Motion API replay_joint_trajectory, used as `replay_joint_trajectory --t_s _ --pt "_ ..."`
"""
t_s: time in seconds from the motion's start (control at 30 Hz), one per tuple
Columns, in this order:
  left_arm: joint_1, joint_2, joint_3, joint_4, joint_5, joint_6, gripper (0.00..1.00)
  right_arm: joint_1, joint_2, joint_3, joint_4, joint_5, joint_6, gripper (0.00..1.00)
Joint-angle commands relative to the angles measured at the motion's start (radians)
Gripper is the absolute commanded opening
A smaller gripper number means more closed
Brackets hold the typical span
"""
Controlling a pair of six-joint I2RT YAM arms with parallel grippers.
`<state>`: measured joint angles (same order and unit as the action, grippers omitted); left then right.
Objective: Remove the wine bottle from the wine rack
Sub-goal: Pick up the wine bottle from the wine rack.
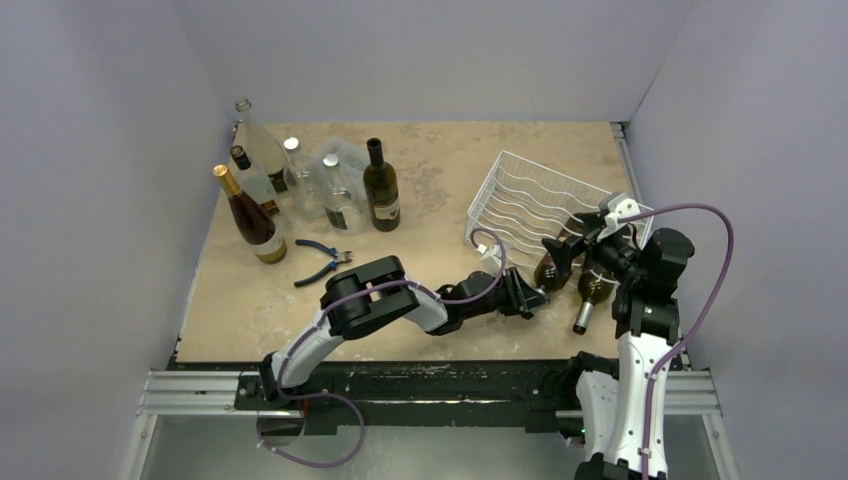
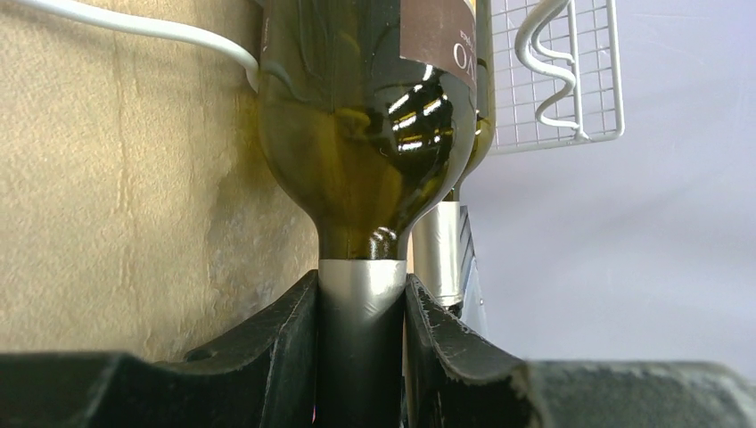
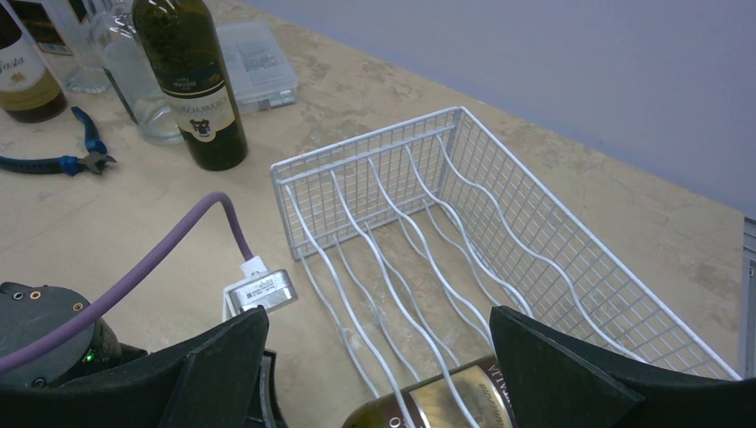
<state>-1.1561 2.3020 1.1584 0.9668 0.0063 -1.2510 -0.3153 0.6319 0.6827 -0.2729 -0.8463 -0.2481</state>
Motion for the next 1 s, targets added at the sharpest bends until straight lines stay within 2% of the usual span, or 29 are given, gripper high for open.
replay_joint_trajectory --t_s 0.0,0.97 --pt "-0.001 -0.076 -0.036 0.129 -0.045 0.044 0.0 -0.004 -0.011 0.0 0.017 0.017 -0.011 0.99" --pt "-0.007 -0.171 -0.257 0.326 -0.044 0.13 0.0 -0.004 -0.007 -0.002 0.009 0.033 -0.025 0.99"
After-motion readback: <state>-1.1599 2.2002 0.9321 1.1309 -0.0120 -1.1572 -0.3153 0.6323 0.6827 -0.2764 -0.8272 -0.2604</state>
